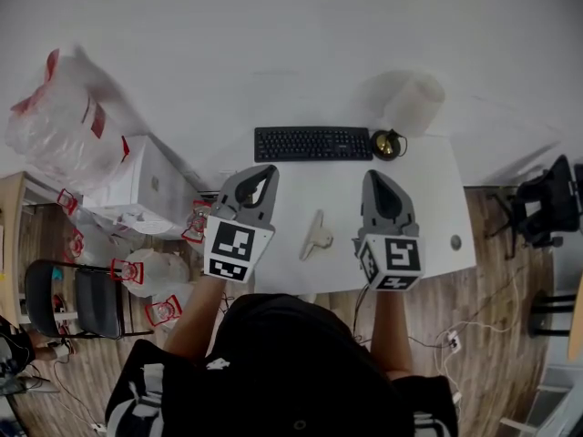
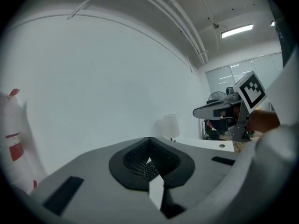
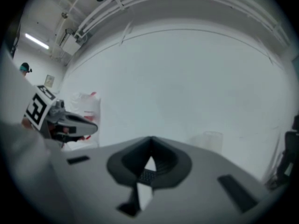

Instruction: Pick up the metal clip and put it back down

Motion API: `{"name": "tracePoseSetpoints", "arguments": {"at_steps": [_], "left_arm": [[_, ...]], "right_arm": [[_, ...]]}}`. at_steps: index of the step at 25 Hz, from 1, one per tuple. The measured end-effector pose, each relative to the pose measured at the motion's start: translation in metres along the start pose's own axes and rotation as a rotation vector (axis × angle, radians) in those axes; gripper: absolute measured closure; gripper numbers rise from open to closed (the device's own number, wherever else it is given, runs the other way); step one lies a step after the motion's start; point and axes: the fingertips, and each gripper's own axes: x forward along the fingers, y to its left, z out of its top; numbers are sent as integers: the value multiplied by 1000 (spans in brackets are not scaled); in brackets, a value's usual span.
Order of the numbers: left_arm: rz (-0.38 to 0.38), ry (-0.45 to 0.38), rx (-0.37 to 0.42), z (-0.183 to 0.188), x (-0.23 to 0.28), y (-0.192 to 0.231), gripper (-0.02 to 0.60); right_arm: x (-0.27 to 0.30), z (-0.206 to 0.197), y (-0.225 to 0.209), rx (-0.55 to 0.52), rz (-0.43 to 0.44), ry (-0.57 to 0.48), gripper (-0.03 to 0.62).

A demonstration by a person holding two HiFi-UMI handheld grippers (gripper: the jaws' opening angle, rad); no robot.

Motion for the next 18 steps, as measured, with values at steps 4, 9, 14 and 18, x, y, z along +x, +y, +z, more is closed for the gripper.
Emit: {"name": "tracePoseSetpoints", "arguments": {"at_steps": [4,9,14,18], "left_arm": [[1,-11,1,4,0,0,560],[-1,-23,1,8,0,-1,560],[-2,-26,7,11,2,-1,560],[-2,-29,5,12,2,0,560]], "right_arm": [[2,-2,-2,3,-7,3,560],[5,-3,-1,-2,-9,6,560],[9,-5,1,-15,-5,14,560],[11,-8,2,-12,-4,19,560]]}}
